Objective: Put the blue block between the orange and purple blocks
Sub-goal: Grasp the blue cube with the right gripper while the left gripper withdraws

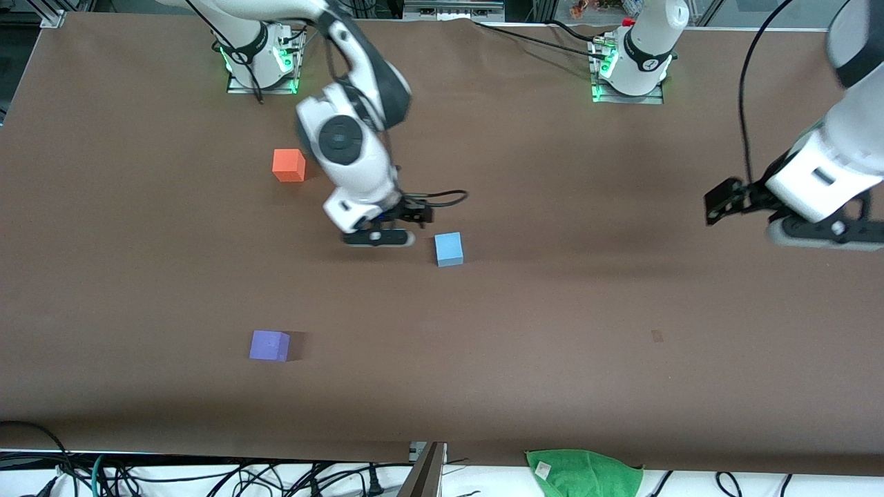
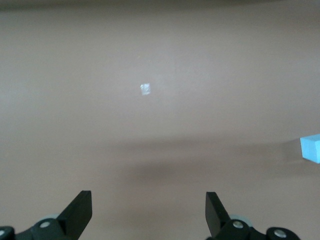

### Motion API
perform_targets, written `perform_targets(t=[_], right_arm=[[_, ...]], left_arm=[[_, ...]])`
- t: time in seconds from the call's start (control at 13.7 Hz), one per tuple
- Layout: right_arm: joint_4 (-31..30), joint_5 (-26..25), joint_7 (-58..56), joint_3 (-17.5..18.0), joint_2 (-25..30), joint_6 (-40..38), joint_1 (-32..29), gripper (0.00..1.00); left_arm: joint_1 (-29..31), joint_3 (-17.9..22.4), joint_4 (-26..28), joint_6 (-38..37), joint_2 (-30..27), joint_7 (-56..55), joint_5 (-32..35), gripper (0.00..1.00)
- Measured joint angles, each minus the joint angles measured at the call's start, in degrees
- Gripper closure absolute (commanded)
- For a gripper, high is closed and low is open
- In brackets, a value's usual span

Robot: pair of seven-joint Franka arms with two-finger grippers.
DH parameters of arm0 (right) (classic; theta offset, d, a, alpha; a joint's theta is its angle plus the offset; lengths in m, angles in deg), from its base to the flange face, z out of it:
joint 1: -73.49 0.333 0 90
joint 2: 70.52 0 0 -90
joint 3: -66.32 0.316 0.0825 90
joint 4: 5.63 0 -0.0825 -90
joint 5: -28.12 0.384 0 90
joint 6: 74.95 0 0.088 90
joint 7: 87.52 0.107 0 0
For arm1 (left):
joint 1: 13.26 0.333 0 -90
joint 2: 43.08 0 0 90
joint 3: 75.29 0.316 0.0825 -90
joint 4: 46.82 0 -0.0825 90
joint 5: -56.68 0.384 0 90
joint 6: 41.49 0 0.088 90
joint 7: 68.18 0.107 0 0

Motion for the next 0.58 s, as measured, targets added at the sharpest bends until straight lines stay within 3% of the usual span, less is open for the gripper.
perform_targets(t=[0.22,0.58], right_arm=[[4.0,0.0,1.9,-0.1,-6.4,3.8,3.1,0.01],[7.1,-2.8,1.9,-0.2,-10.3,5.3,4.1,0.01]], left_arm=[[-0.2,4.3,10.6,0.4,-8.6,2.6,-0.8,0.0],[-1.6,5.7,14.1,1.9,-10.5,6.5,-0.8,0.0]])
